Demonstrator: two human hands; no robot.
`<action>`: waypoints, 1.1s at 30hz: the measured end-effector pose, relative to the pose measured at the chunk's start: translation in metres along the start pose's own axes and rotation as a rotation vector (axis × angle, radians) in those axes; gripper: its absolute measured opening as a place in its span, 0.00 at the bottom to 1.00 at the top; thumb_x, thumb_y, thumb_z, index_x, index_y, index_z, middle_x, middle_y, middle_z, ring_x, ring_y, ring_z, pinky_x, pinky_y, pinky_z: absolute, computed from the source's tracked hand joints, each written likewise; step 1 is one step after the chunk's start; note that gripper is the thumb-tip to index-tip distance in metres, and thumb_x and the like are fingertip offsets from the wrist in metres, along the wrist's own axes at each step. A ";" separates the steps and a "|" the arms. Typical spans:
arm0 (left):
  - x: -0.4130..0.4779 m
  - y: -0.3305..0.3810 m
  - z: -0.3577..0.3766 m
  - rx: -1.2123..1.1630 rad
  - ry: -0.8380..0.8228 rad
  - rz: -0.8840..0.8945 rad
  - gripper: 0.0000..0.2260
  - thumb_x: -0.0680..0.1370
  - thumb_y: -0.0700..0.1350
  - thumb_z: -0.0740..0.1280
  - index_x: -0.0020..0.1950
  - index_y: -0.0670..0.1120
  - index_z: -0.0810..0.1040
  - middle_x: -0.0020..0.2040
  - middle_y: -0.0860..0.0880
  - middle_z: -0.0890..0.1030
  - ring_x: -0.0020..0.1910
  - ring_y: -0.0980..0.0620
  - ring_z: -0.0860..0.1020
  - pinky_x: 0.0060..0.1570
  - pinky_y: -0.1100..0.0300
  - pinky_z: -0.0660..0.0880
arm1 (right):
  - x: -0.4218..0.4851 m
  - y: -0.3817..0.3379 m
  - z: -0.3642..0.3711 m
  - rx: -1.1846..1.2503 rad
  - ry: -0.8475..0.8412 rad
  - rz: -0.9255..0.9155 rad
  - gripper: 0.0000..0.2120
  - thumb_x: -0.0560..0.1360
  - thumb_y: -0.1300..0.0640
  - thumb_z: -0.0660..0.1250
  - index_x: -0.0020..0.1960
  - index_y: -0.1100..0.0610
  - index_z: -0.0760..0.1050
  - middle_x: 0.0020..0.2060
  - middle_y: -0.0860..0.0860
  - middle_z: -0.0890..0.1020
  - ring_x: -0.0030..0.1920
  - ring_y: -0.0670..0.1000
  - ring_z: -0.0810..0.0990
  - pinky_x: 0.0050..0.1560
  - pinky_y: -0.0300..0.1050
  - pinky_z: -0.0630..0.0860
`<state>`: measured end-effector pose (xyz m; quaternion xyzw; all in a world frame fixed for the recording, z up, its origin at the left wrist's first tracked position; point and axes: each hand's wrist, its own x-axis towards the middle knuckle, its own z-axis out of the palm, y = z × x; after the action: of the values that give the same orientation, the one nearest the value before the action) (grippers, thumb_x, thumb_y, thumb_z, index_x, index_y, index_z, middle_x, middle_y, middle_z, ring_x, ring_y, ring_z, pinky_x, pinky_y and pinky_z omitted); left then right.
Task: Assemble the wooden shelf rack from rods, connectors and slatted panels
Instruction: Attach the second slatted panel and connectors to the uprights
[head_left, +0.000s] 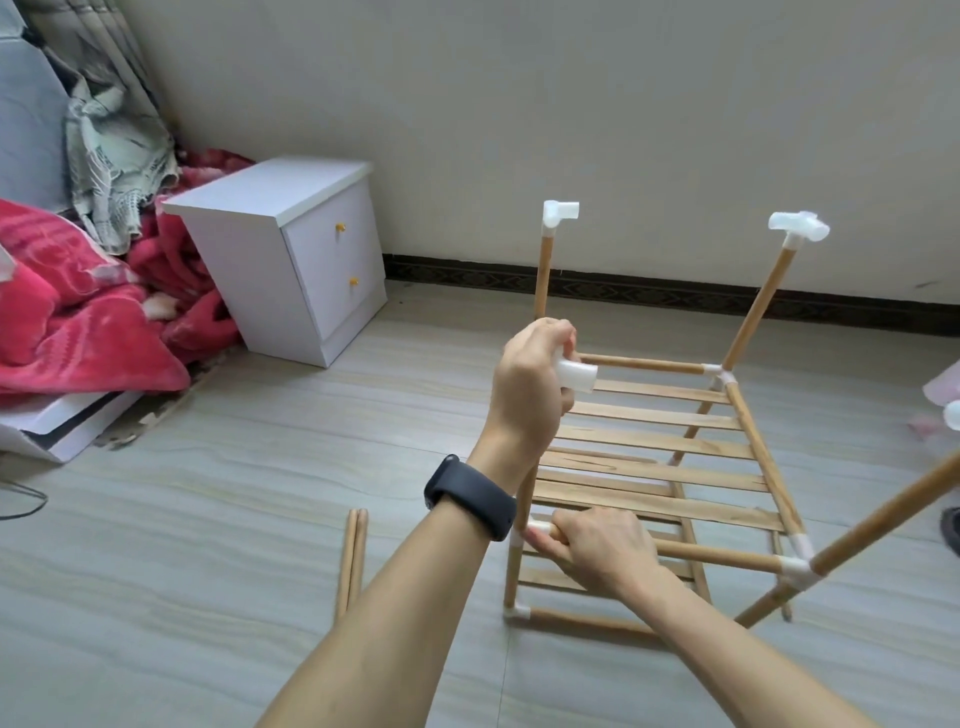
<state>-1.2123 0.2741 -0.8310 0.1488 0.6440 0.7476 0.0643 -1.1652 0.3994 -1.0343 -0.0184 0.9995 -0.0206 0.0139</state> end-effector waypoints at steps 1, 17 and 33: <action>0.000 -0.002 0.001 -0.025 0.026 0.007 0.09 0.74 0.49 0.57 0.37 0.47 0.72 0.40 0.49 0.71 0.42 0.46 0.68 0.26 0.63 0.64 | 0.000 0.001 0.001 0.004 0.006 -0.001 0.39 0.66 0.21 0.26 0.38 0.48 0.63 0.35 0.47 0.77 0.38 0.54 0.77 0.34 0.49 0.67; -0.003 -0.003 -0.024 -0.105 -0.010 -0.121 0.30 0.82 0.65 0.44 0.56 0.46 0.79 0.44 0.48 0.82 0.44 0.48 0.78 0.48 0.53 0.74 | 0.002 0.001 0.003 -0.022 0.023 0.016 0.37 0.69 0.20 0.28 0.35 0.47 0.61 0.29 0.46 0.69 0.33 0.52 0.71 0.30 0.48 0.60; -0.010 -0.016 0.003 0.036 0.090 0.296 0.12 0.82 0.50 0.57 0.40 0.49 0.72 0.32 0.54 0.70 0.28 0.54 0.67 0.25 0.65 0.65 | 0.000 -0.002 0.000 0.056 0.020 0.031 0.45 0.62 0.18 0.22 0.37 0.49 0.65 0.31 0.45 0.74 0.31 0.48 0.71 0.30 0.46 0.62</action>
<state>-1.2032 0.2766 -0.8472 0.2096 0.6307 0.7431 -0.0781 -1.1653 0.3975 -1.0345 -0.0024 0.9988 -0.0484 0.0050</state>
